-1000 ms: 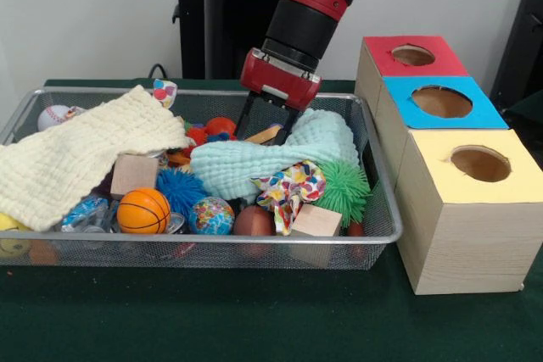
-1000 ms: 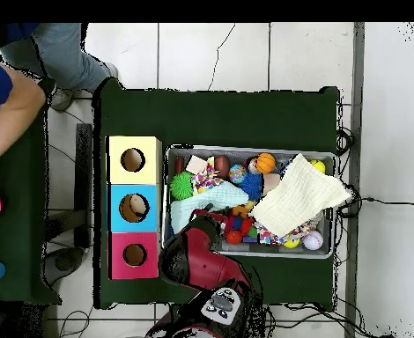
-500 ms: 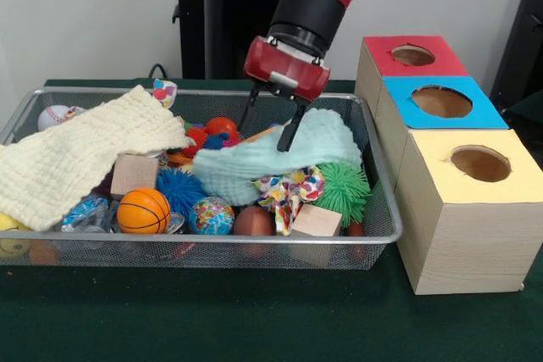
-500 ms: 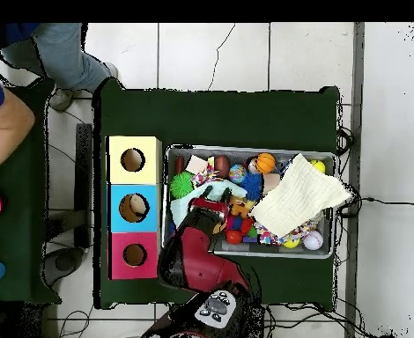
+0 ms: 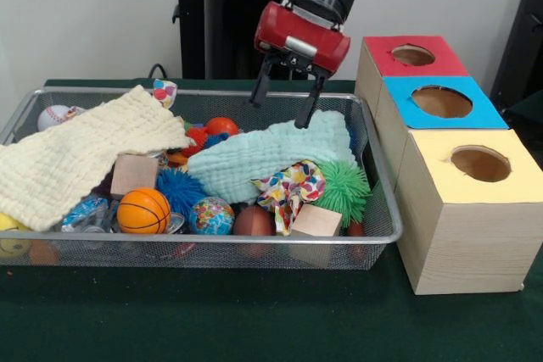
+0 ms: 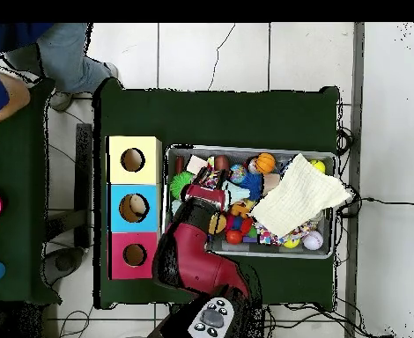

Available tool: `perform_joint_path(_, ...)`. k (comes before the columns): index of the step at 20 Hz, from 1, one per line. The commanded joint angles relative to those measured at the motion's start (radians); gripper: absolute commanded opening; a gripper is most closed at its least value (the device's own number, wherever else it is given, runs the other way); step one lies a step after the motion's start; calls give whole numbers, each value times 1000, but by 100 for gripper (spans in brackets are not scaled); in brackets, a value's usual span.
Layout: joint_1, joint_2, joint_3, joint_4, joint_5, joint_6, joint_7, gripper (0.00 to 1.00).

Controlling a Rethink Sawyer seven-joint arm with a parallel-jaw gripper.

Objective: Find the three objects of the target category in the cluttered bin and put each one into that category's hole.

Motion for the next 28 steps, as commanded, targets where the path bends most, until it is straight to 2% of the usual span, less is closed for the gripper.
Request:
perform_joint_path(1, -78, 28, 151, -86, -39, 123, 207, 100)
perform_joint_path(2, -81, 26, 156, -79, -28, 137, 209, 100)
perform_joint_path(4, -73, 8, 152, -33, 45, 204, 216, 100)
perform_joint_path(7, -38, 8, 142, 50, 195, 309, 252, 100)
perform_joint_path(10, -43, 22, 162, 96, 247, 336, 313, 100)
perform_joint_path(13, -88, 59, 212, 125, 235, 317, 379, 100)
perform_joint_path(21, -140, 109, 275, 143, 233, 313, 461, 100)
perform_joint_path(28, -146, 176, 267, 100, 185, 183, 518, 100)
